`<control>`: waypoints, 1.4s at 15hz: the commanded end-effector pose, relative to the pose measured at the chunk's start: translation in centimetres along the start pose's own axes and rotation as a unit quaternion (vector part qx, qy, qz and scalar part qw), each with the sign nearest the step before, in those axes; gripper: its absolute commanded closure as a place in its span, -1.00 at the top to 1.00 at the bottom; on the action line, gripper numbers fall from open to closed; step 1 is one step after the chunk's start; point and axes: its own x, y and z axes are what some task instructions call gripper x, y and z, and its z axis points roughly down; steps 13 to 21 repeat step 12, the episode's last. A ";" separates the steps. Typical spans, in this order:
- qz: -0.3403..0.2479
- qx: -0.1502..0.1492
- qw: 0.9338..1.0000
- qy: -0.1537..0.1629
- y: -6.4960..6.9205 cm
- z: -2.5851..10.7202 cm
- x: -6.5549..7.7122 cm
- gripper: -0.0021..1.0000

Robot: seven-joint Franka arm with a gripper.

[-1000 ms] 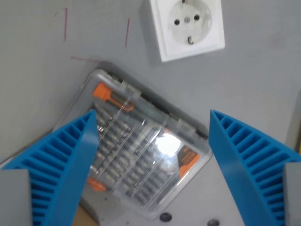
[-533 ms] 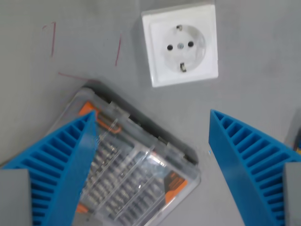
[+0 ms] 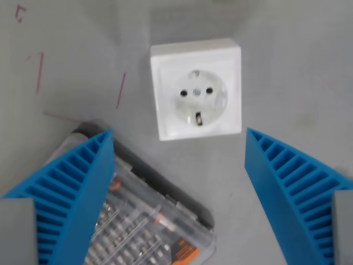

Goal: Move above the white socket

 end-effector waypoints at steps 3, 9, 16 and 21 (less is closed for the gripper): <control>-0.042 0.022 0.999 0.006 1.1 0.8 1.0 1.00; -0.042 0.023 0.999 0.007 1.4 1.6 1.6 1.00; -0.037 0.025 0.999 0.004 1.6 1.8 1.8 1.00; -0.037 0.025 0.999 0.004 1.6 1.8 1.8 1.00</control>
